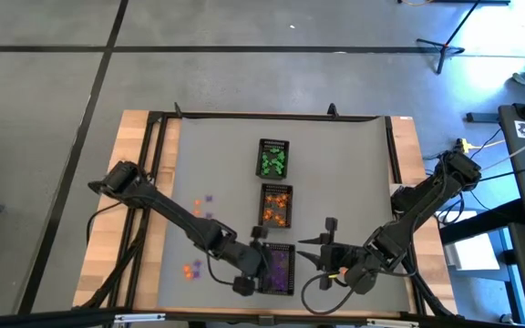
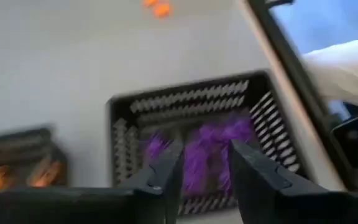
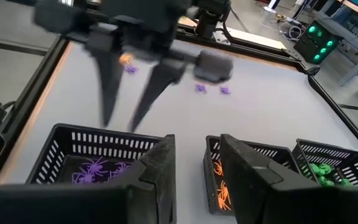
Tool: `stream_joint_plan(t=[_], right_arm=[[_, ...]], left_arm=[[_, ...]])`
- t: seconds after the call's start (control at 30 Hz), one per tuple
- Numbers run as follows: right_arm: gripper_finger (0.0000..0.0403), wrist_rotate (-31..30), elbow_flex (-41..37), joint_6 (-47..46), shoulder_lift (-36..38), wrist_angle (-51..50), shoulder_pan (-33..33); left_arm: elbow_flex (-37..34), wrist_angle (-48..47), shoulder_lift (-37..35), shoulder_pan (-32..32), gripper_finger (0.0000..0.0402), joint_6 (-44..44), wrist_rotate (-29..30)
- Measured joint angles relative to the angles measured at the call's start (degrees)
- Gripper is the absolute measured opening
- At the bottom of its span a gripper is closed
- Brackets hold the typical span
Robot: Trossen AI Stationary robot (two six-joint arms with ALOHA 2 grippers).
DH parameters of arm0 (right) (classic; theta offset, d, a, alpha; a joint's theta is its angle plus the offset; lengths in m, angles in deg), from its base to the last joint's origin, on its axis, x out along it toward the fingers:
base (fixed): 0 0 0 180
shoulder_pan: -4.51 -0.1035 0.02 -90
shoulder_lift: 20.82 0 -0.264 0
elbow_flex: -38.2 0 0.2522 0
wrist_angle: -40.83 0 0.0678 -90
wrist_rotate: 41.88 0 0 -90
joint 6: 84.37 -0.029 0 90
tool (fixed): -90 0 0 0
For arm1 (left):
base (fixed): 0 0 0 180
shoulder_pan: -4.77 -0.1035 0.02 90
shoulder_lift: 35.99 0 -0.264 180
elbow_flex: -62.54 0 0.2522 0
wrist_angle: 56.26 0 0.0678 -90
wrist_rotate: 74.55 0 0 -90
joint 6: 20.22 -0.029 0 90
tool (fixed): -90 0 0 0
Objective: Sort Halloween decoration
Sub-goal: Put the violet spider toy into the bottom black bin
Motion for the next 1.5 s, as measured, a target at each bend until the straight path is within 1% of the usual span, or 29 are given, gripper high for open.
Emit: stream_joint_plan(t=[0.1, 0.27, 0.37, 0.47, 0.6, 0.77, 0.87, 0.97, 1.1, 1.27, 1.4, 1.5], right_arm=[[0.0124, 0.0, 0.0, -0.2, 0.0, -0.2, 0.0], [0.0124, 0.5, 0.0, -0.4, 0.0, -0.2, 0.0], [0.0124, 0.5, 0.0, -1.2, 0.0, -0.3, 0.0], [0.0124, 0.5, 0.0, -1.4, 0.0, -0.4, 0.0], [0.0124, 0.9, 0.0, -1.5, 0.0, -0.5, 0.0], [0.0124, 0.9, 0.0, -1.4, 0.0, -0.6, 0.3], [0.0124, 0.9, 0.0, -1.4, 0.0, -0.7, 0.9], [0.0124, 1.8, 0.0, -1.4, 0.0, -0.7, 2.3], [0.0124, 4.8, 0.0, -2.0, 0.0, -0.6, 3.4], [0.0124, 4.9, -0.7, -2.3, 0.0, 0.3, 3.4], [0.0124, 4.9, -2.3, -1.9, 0.0, 1.7, 3.4], [0.0124, 5.0, -2.8, -1.9, 0.0, 1.7, 4.1]], left_arm=[[0.0, -9.8, -3.9, -0.4, 0.012, 3.7, 3.7], [0.0, -31.3, -9.5, -0.5, 0.0121, 12.4, 14.2], [-2.0, -37.2, -13.3, -0.8, 0.0121, 16.5, 19.6], [-8.1, -36.1, -17.8, -2.7, 0.0121, 19.1, 19.6], [-18.8, -34.1, -24.3, -6.8, 0.0121, 26.3, 18.0], [-30.3, -32.9, -28.3, -12.3, 0.0121, 38.2, 11.7], [-34.4, -27.9, -28.3, -14.8, 0.0122, 40.0, 6.5], [-36.9, -24.1, -27.5, -16.3, 0.0122, 39.8, 4.5], [-38.6, -23.8, -27.2, -18.0, 0.0122, 40.2, 4.5], [-39.7, -23.3, -27.2, -19.9, 0.0122, 41.8, 5.0], [-40.7, -20.3, -27.1, -21.5, 0.0122, 42.1, 5.9], [-41.7, -17.6, -27.1, -22.5, 0.0122, 41.6, 5.3]])
